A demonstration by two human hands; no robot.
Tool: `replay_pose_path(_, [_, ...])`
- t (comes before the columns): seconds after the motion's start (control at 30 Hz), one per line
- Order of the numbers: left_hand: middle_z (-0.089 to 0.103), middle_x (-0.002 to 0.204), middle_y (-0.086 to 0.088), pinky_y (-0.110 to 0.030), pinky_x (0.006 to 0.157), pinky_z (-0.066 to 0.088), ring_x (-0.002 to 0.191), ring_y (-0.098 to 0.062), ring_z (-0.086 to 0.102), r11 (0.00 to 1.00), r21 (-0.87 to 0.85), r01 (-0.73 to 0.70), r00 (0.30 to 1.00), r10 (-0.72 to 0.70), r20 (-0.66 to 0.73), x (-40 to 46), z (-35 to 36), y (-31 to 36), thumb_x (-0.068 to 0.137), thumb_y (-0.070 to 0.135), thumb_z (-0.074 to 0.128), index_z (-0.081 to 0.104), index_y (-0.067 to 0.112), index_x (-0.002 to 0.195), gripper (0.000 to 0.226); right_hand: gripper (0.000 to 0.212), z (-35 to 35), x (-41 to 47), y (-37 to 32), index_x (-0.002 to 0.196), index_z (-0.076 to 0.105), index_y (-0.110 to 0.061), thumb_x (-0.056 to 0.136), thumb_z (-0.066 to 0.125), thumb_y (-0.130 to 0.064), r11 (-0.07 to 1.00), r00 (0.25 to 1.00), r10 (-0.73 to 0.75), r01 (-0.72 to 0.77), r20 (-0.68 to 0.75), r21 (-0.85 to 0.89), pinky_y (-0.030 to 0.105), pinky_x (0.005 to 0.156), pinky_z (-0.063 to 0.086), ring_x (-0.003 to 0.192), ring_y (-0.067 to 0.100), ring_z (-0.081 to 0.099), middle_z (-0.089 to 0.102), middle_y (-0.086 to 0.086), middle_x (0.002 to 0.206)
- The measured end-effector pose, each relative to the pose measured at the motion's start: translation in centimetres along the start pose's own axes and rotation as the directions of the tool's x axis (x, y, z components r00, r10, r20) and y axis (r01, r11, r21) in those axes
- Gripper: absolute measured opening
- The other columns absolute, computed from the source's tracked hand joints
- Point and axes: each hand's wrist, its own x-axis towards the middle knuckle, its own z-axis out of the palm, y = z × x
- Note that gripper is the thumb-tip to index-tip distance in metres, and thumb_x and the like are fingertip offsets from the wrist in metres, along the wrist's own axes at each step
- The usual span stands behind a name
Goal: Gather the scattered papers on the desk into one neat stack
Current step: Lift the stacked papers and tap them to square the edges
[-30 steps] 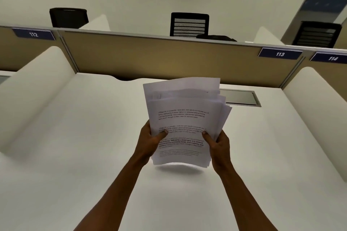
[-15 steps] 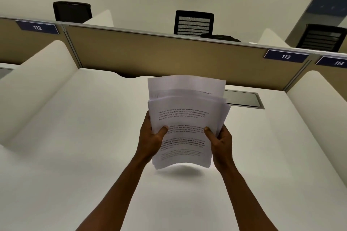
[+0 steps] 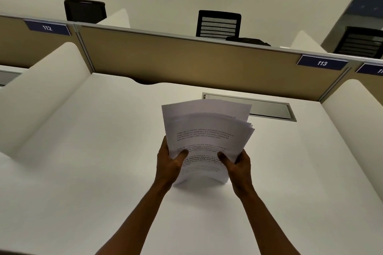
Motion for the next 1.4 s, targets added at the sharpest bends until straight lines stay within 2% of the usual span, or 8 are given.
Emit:
replay_pose_path(0.23, [0.066, 0.115, 0.011, -0.025, 0.076, 0.061, 0.108, -0.02, 0.066, 0.999, 0.05, 0.011, 1.0, -0.01, -0.013, 0.5, -0.8, -0.2, 0.083, 0.021, 0.071, 0.054, 0.038, 0.12, 0.043, 0.023, 0.4, 0.0, 0.7, 0.103, 0.066, -0.036, 0.088, 0.072, -0.02, 0.99, 0.999, -0.013, 0.007, -0.041, -0.143, 0.024, 0.071, 0.059, 0.089, 0.012, 0.07, 0.074, -0.012, 0.096])
replay_pose_path(0.43, [0.044, 0.148, 0.0, -0.027, 0.098, 0.047, 0.133, -0.013, 0.046, 0.874, 0.368, -0.318, 0.89, 0.409, -0.201, 3.1, -5.0, 8.1, 0.076, 0.034, 0.081, 0.034, 0.022, 0.15, 0.088, 0.023, -0.4, 0.7, -2.2, 0.112, 0.063, -0.025, 0.09, 0.069, -0.024, 0.899, 0.98, -0.195, 0.193, 0.035, -0.393, 0.015, 0.068, 0.055, 0.085, 0.003, 0.068, 0.067, -0.018, 0.095])
replay_pose_path(0.6, [0.046, 0.151, 0.008, -0.031, 0.116, 0.031, 0.144, -0.013, 0.035, 0.542, 0.669, -0.508, 0.841, 0.478, 0.252, 5.9, -8.7, 15.6, 0.071, 0.064, 0.075, 0.036, 0.03, 0.149, 0.094, 0.007, -0.4, 1.8, -6.0, 0.09, 0.063, -0.026, 0.086, 0.065, -0.02, 0.733, 0.922, -0.312, 0.388, 0.23, -0.559, 0.012, 0.058, 0.049, 0.074, 0.002, 0.065, 0.068, -0.015, 0.076])
replay_pose_path(0.8, [0.07, 0.112, 0.018, -0.026, 0.089, 0.056, 0.102, -0.002, 0.066, 0.717, 0.588, -0.374, 0.819, -0.043, 0.573, 8.5, -9.0, 15.3, 0.066, 0.039, 0.09, 0.062, 0.041, 0.123, 0.064, 0.013, 0.7, 2.6, -8.4, 0.1, 0.069, -0.022, 0.088, 0.064, -0.022, 0.534, 0.869, -0.22, 0.488, 0.444, -0.69, 0.033, 0.068, 0.057, 0.074, 0.017, 0.067, 0.074, -0.004, 0.088])
replay_pose_path(0.93, [0.071, 0.095, 0.022, -0.019, 0.071, 0.052, 0.089, -0.001, 0.067, 0.798, 0.553, -0.239, 0.855, -0.097, 0.51, 7.8, -8.9, 11.1, 0.059, 0.041, 0.09, 0.068, 0.046, 0.094, 0.041, 0.012, 1.4, 2.7, -8.8, 0.097, 0.067, -0.025, 0.086, 0.063, -0.022, 0.487, 0.864, -0.129, 0.482, 0.486, -0.728, 0.039, 0.074, 0.056, 0.078, 0.019, 0.067, 0.074, -0.004, 0.088])
replay_pose_path(1.1, [0.076, 0.086, -0.005, -0.029, 0.067, 0.054, 0.081, -0.022, 0.072, 0.844, 0.524, -0.117, 0.928, -0.096, 0.361, 6.8, -8.6, 7.1, 0.061, 0.042, 0.081, 0.077, 0.012, 0.092, 0.043, 0.019, 1.7, 2.4, -8.4, 0.105, 0.063, -0.029, 0.085, 0.063, -0.027, 0.487, 0.846, -0.01, 0.469, 0.532, -0.737, 0.038, 0.075, 0.057, 0.082, 0.018, 0.068, 0.074, -0.004, 0.094])
replay_pose_path(1.23, [0.077, 0.087, -0.005, -0.038, 0.071, 0.056, 0.084, -0.022, 0.073, 0.897, 0.441, -0.026, 0.946, -0.121, 0.301, 5.6, -10.2, 5.1, 0.061, 0.037, 0.084, 0.076, 0.013, 0.096, 0.043, 0.044, -1.0, 3.1, -8.1, 0.108, 0.058, -0.041, 0.069, 0.073, -0.055, 0.442, 0.87, 0.1, 0.396, 0.483, -0.805, 0.027, 0.069, 0.055, 0.081, 0.008, 0.068, 0.073, -0.013, 0.091])
replay_pose_path(1.4, [0.077, 0.1, -0.001, -0.039, 0.08, 0.058, 0.093, -0.018, 0.073, 0.979, 0.192, 0.075, 0.976, -0.111, 0.186, 4.2, -13.2, 2.7, 0.056, 0.033, 0.09, 0.075, 0.031, 0.1, 0.047, 0.067, -6.8, 2.1, -4.0, 0.123, 0.06, -0.039, 0.063, 0.089, -0.045, 0.886, 0.911, 0.23, -0.052, 0.341, -0.46, 0.038, 0.098, 0.05, 0.115, 0.006, 0.064, 0.072, -0.011, 0.116])
